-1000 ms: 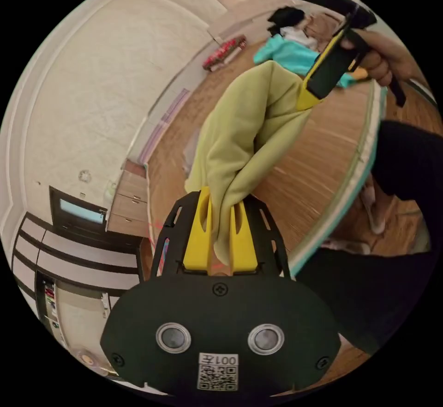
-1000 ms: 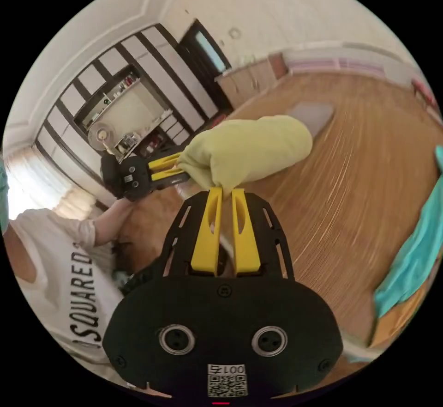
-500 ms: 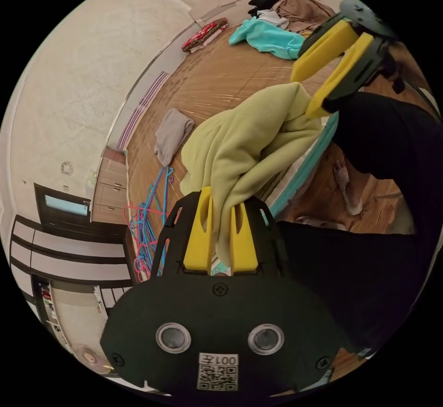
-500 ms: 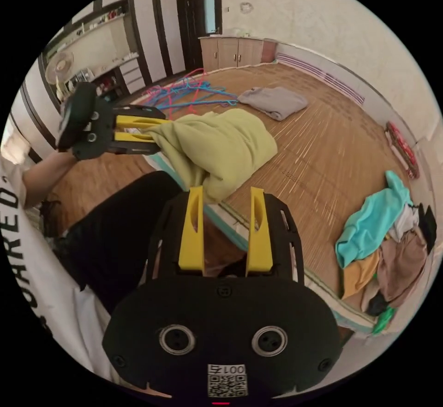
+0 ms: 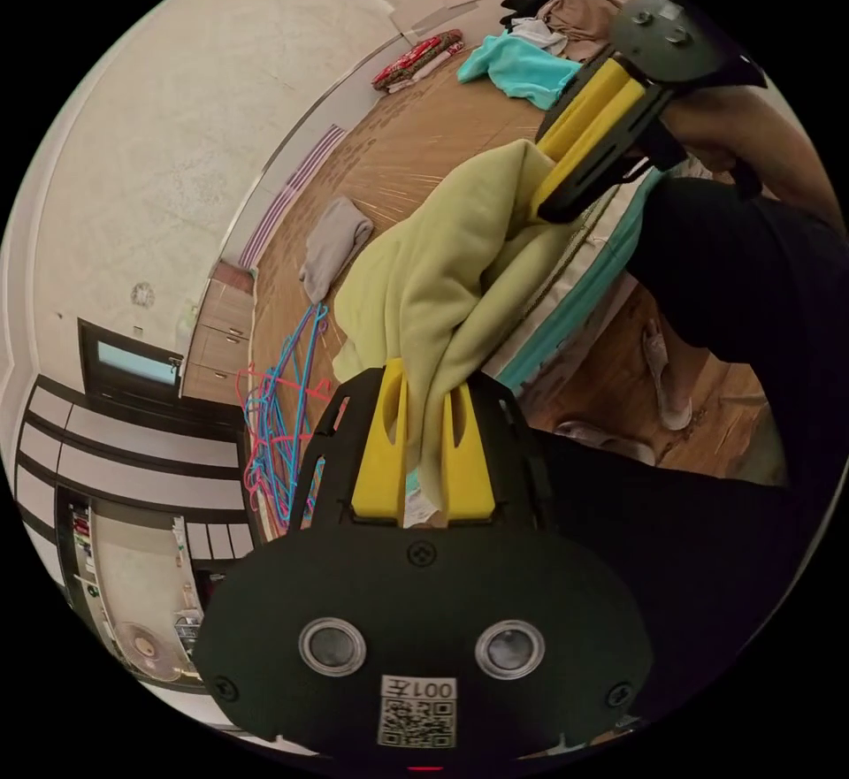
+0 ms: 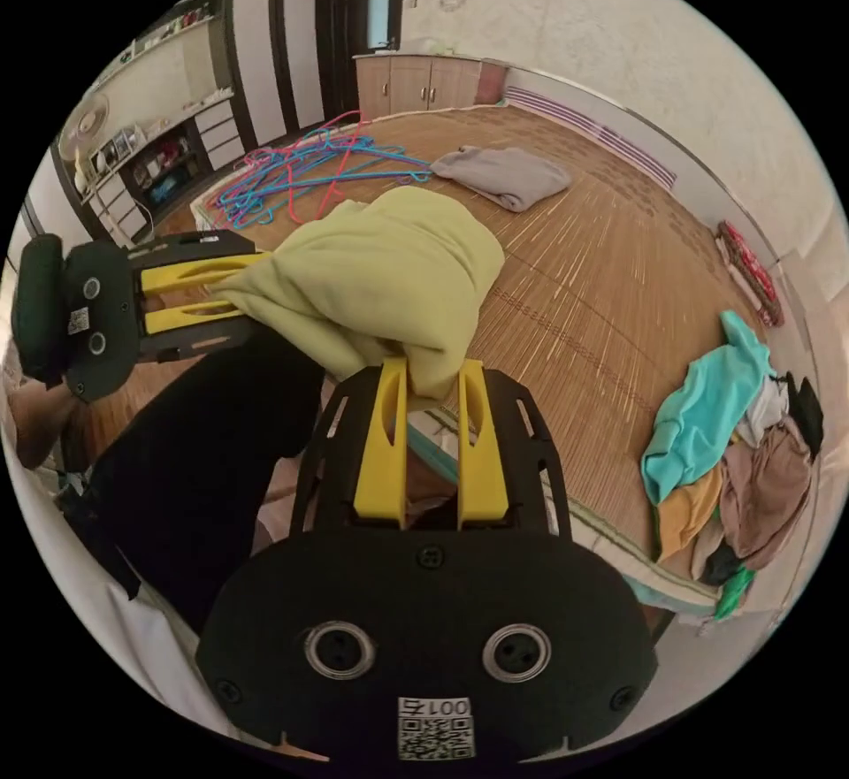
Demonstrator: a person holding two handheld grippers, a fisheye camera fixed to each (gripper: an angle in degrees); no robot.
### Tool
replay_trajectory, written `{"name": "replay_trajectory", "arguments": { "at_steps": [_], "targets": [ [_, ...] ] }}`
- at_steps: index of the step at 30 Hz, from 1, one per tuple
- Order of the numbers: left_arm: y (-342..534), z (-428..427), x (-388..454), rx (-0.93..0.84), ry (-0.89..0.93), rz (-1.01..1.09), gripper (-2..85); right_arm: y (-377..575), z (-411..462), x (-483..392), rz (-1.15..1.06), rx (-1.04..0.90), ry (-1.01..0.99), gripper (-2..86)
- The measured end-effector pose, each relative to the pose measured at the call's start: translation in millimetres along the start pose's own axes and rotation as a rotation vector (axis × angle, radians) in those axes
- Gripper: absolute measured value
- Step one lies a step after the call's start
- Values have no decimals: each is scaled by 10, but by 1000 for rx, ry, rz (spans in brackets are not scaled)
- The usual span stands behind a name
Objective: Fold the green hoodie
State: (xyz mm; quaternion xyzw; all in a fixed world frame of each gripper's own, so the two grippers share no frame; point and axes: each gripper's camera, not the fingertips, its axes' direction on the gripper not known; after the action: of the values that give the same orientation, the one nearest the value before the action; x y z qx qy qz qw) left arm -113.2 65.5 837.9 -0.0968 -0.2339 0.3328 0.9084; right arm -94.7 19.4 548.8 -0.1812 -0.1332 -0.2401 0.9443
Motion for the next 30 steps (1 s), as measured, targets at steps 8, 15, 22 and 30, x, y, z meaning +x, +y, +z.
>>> {"name": "replay_trajectory", "arguments": {
  "at_steps": [8,15,22,30],
  "targets": [
    [-10,-63,-51,-2,45,-26,57,-175,59,-56,31,63,-44,120],
    [-84,-245,-119,-5,10,-16,55,-192,63,-287,-7,90,67,96],
    [-674,-667,-1901,207,91,-97,54,-1194,-817,173,-127,333,103,76],
    [-2183,129,-3684,235,-122,-124,51,-3210,-796,1078,-102,487,346,75]
  ]
}}
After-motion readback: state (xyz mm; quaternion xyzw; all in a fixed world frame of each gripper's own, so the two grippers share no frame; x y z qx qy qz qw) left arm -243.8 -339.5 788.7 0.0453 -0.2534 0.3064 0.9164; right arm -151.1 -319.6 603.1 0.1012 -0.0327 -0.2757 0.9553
